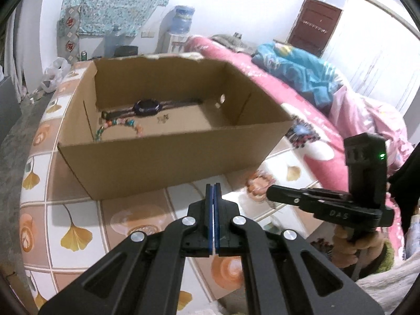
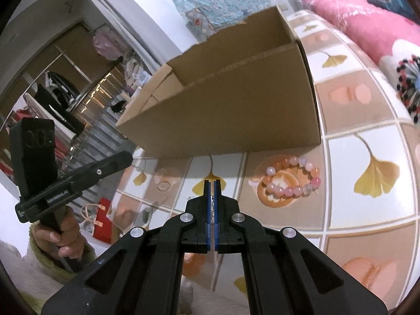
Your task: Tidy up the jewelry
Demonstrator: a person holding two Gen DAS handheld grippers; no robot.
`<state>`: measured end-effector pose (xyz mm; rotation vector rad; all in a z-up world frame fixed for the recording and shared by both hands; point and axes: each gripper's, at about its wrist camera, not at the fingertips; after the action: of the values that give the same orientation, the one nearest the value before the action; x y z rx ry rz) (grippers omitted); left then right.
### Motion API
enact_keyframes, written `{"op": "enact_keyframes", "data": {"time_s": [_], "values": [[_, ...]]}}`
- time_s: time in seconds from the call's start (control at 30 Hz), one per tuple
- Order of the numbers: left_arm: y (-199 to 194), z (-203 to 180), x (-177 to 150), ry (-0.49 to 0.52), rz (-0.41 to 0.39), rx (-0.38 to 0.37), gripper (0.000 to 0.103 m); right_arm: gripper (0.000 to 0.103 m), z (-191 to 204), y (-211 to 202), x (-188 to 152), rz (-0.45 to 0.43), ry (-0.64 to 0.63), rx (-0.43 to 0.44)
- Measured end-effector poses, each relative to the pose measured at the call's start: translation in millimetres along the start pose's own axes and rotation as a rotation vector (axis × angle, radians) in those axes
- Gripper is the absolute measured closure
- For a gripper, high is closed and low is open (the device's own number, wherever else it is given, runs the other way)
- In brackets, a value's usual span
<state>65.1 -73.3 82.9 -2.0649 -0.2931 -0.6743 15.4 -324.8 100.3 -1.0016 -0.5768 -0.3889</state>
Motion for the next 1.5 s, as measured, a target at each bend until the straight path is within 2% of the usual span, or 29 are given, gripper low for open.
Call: {"op": "enact_keyframes", "data": {"time_s": [0.13,0.23,0.43,0.57,0.7,0.83,1.03,1.13,1.5], "values": [[-20.2,-11.8,15.1,0.012,-0.03,-0.067,0.103,0.103,9.2,-12.5,20.6,-0.046,-0.034,0.022],[-32.5,-20.4,32.7,0.024,-0.054,-0.108,0.103,0.103,17.9,-25.8,50.3,-0.103,-0.084,0.053],[-32.2,-32.6,81.6,0.067,-0.092,-0.118,0.103,0.103,24.7,-33.5,119.4,-0.178,-0.195,0.089],[-4.2,-21.3,111.3,0.025,-0.041,-0.12,0.103,0.103,10.8,-9.6,153.9,-0.119,-0.197,0.086],[41.7,0.2,132.2,-0.042,0.05,-0.087,0.103,0.103,-6.9,35.7,179.0,0.02,-0.186,0.033],[78.7,14.6,143.3,-0.086,0.126,-0.06,0.103,0.103,-18.5,72.6,188.8,0.119,-0.195,-0.025],[107.4,22.9,148.3,-0.112,0.19,0.0,0.102,0.093,-34.1,91.0,192.5,0.194,-0.197,-0.098],[114.3,27.2,148.7,-0.133,0.213,0.008,0.095,0.085,-40.3,90.7,192.8,0.194,-0.182,-0.113],[109.4,27.9,146.4,-0.146,0.21,0.008,0.081,0.08,-43.3,59.2,193.3,0.134,-0.175,-0.154]]}}
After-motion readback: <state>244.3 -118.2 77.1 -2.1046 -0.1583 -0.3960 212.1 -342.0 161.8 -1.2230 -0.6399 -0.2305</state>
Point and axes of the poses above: each gripper's, at about its wrist camera, not at the fingertips, and y roughly the way its jaws point, z to its left, x to its top, and after that the axes turned 14 degrees about -y, right-handed
